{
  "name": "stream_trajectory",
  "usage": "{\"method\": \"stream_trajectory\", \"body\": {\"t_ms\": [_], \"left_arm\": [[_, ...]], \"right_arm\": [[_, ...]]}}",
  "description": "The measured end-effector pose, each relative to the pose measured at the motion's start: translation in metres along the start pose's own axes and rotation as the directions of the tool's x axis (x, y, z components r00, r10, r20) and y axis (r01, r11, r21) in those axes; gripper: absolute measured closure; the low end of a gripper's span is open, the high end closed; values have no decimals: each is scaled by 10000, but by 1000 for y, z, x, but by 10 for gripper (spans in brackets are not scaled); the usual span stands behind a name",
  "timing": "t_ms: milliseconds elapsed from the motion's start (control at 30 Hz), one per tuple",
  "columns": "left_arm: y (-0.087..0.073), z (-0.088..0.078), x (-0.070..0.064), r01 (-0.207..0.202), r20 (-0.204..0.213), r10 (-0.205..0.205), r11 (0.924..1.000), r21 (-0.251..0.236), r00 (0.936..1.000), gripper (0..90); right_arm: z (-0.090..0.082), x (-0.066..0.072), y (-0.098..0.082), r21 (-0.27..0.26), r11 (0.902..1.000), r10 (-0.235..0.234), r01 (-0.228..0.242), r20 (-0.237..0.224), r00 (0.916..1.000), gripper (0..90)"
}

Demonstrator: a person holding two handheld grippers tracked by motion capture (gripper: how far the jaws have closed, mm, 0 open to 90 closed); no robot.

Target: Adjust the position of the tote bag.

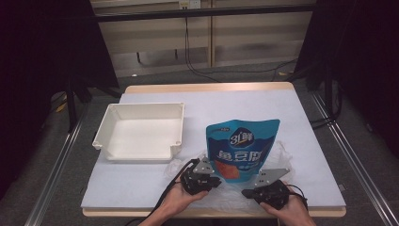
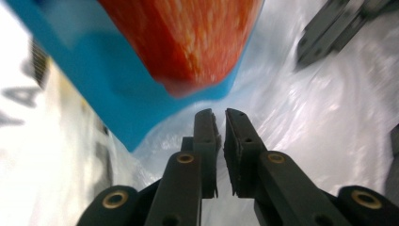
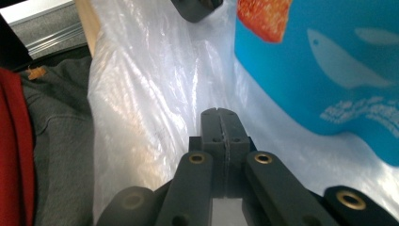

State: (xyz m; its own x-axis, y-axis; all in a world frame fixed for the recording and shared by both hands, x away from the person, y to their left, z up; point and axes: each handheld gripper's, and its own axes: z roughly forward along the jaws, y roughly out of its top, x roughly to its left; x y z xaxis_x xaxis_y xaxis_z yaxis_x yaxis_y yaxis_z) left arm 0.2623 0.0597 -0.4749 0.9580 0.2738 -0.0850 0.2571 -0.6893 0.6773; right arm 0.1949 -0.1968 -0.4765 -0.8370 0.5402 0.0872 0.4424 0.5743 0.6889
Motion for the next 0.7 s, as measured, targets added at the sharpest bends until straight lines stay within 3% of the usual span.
{"method": "stream_trajectory", "body": {"t_ms": [167, 233, 300, 667, 700], "left_arm": [[-1, 3, 0, 312, 204, -304, 9988, -375, 9993, 813], [-1, 1, 1, 80, 221, -77, 9999, -137, 9997, 808], [-1, 2, -2, 149, 259, -141, 9994, -314, 9996, 772], [0, 1, -2, 132, 317, -128, 9998, -133, 9994, 741], [0, 1, 0, -80, 425, 87, 9999, -147, 9991, 732]], "right_arm": [[-7, 7, -7, 93, 9999, -103, 103, 35, 9999, 900], [-9, 9, -9, 51, 9999, -100, 100, -36, 9999, 900], [-10, 11, -11, 67, 10000, -66, 66, 23, 10000, 900], [-16, 21, -17, 120, 9999, 52, -51, -52, 10000, 900], [-16, 22, -17, 128, 9999, 49, -49, -32, 10000, 900]]}}
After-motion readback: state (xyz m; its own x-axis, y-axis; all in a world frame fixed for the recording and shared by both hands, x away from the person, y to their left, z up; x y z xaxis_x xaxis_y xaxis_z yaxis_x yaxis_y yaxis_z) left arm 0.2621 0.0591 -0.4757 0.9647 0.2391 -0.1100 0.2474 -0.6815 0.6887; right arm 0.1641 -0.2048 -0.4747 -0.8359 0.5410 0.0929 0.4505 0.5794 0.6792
